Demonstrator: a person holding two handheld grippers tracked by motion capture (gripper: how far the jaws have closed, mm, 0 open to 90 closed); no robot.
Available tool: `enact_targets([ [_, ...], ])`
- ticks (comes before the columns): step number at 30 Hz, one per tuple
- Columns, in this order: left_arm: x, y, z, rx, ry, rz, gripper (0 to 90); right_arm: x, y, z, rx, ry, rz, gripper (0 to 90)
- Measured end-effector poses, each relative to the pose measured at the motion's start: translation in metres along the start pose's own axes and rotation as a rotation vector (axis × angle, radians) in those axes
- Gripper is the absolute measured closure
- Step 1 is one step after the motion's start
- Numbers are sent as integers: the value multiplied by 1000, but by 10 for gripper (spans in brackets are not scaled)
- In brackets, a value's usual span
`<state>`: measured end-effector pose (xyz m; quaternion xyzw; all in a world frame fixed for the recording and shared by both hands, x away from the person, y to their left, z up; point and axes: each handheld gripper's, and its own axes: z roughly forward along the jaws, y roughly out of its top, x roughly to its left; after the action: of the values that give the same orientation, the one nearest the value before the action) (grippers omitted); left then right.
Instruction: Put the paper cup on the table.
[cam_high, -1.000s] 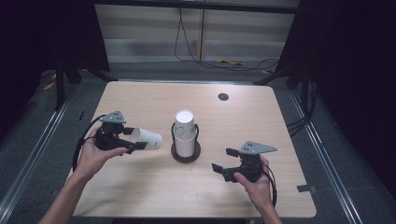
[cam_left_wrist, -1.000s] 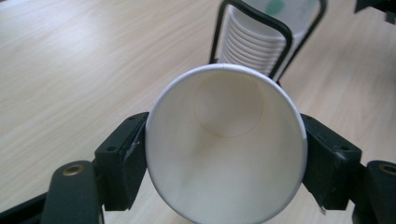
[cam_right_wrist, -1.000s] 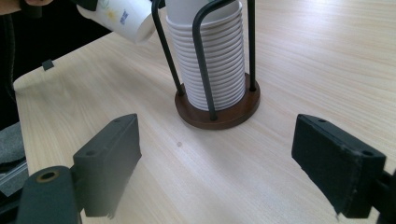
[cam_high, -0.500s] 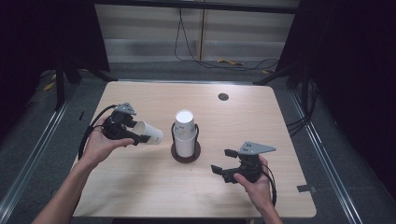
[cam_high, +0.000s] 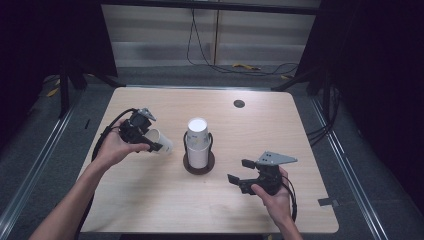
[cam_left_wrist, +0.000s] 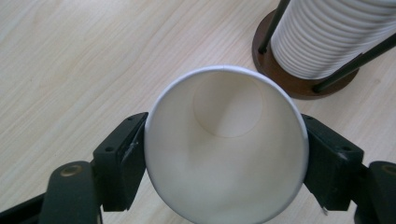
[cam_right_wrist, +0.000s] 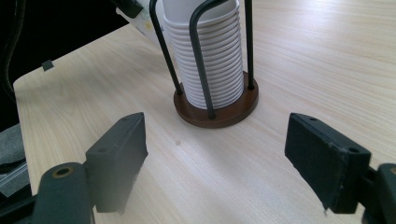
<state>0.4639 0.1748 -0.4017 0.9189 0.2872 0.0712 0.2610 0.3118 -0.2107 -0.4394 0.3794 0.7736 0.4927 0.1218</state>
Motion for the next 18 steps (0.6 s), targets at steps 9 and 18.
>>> enact_targets([
  [9,4,5,10,57,18,15,241,-3,-1,-5,-28,-30,22,227],
  [18,10,6,20,84,12,-3,236,-3,-1,-3,-21,-26,20,228],
])
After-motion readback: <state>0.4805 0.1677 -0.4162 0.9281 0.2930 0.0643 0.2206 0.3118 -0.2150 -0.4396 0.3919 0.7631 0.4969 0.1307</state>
